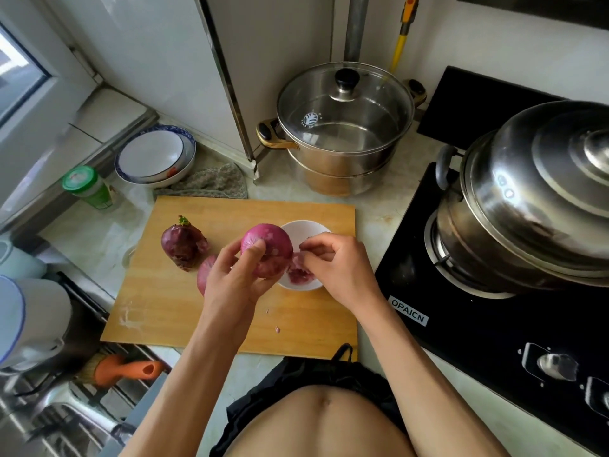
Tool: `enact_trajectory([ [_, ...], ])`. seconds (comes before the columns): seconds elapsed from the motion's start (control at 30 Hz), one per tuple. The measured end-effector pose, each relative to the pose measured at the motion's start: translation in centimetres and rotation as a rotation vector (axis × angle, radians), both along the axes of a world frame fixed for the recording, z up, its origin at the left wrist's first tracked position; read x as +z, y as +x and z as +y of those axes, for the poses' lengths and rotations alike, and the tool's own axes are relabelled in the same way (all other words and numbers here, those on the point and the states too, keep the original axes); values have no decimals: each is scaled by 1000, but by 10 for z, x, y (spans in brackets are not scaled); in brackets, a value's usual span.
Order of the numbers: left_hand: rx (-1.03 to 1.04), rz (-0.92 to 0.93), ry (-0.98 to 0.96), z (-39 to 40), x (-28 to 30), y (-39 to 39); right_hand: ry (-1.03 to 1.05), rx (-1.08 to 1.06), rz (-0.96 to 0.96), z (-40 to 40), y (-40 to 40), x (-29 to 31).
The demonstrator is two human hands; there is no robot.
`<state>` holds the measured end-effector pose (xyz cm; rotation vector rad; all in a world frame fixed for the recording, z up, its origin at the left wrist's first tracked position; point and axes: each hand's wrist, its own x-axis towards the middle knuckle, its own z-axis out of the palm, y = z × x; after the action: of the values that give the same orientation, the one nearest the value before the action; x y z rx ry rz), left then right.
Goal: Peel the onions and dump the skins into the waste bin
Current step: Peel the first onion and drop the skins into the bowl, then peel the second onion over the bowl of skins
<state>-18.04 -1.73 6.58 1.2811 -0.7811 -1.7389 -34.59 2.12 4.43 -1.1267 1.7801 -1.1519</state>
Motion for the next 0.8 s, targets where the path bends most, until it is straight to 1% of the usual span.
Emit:
enact_trajectory([
  [0.1, 62, 71, 68, 10, 0, 17, 4, 3, 40, 11, 4, 3],
  [0.17, 85, 81, 112, 14, -1, 30, 33, 18, 61, 17, 10, 7],
  [0.27, 123, 65, 162, 22, -1, 49, 85, 98, 160, 33, 22, 4],
  [0.5, 123, 75, 216, 43, -4, 73, 282, 243, 348, 53, 52, -35],
  [0.7, 87, 92, 261, 54, -9, 85, 283, 271, 426, 58, 72, -58],
  [0.8, 84, 99, 279, 55, -9, 91, 234, 270, 473, 59, 78, -65],
])
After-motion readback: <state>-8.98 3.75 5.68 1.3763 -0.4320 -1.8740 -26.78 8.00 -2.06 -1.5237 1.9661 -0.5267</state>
